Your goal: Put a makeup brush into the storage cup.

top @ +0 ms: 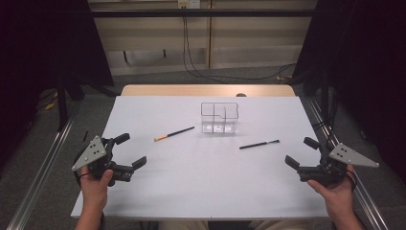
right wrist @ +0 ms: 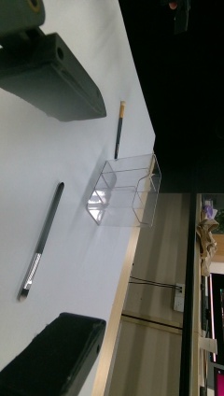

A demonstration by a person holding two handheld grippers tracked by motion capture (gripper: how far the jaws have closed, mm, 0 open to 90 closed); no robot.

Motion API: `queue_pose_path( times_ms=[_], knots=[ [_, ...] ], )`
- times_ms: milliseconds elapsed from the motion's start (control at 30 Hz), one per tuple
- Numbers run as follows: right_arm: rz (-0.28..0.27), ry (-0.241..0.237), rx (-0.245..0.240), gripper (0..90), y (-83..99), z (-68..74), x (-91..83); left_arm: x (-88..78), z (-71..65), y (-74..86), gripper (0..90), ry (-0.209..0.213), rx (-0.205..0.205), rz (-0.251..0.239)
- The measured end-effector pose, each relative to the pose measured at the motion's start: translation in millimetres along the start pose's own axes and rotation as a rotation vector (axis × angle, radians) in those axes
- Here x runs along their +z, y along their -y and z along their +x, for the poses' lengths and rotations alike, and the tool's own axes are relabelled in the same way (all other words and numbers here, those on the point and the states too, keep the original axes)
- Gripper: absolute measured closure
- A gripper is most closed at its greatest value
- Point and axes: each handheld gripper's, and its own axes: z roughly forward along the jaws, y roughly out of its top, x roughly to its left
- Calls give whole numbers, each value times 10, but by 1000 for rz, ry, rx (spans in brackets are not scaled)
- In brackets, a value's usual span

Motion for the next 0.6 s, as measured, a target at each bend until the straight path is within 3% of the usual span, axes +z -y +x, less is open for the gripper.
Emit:
queue_pose_path(
  times_ms=[600],
  knots=[
    [-9, -18, 6, 7, -23, -40, 125, 37, 16, 32, 0, 3, 0, 32]
  ],
)
